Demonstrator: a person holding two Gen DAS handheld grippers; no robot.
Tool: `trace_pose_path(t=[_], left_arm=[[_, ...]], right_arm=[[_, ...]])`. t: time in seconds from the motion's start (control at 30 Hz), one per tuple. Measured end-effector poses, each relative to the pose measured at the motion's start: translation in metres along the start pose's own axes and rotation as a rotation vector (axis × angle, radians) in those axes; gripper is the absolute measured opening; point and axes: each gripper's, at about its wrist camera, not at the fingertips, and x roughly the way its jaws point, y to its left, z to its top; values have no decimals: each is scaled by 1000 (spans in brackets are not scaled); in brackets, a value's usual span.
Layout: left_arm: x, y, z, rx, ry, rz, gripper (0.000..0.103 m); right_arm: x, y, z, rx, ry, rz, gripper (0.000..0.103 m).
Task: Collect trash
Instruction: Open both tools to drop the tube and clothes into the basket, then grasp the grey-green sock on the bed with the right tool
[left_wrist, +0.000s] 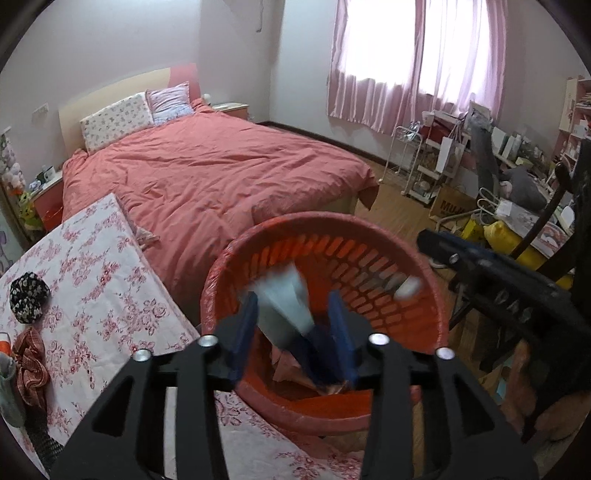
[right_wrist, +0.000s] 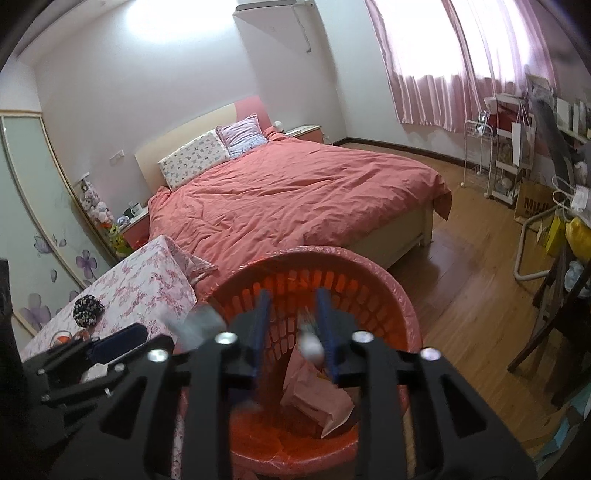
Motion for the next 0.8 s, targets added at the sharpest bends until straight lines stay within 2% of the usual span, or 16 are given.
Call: trace_pose_path(t=[0.17, 0.37, 0.63, 0.8], left_arm=[[0, 14, -4, -39, 17, 47, 47], [-21, 39, -10, -88, -2, 121, 60], [-60, 97, -32, -168, -18, 243, 77], [-89, 148, -56, -235, -9, 343, 77]], right_arm=[[-5, -2, -2, -3, -7, -26, 43], [-15, 15, 1, -49, -31, -51, 46], [-23, 65, -8, -124, -30, -23, 47], [-17, 115, -22, -190, 5, 37, 47]])
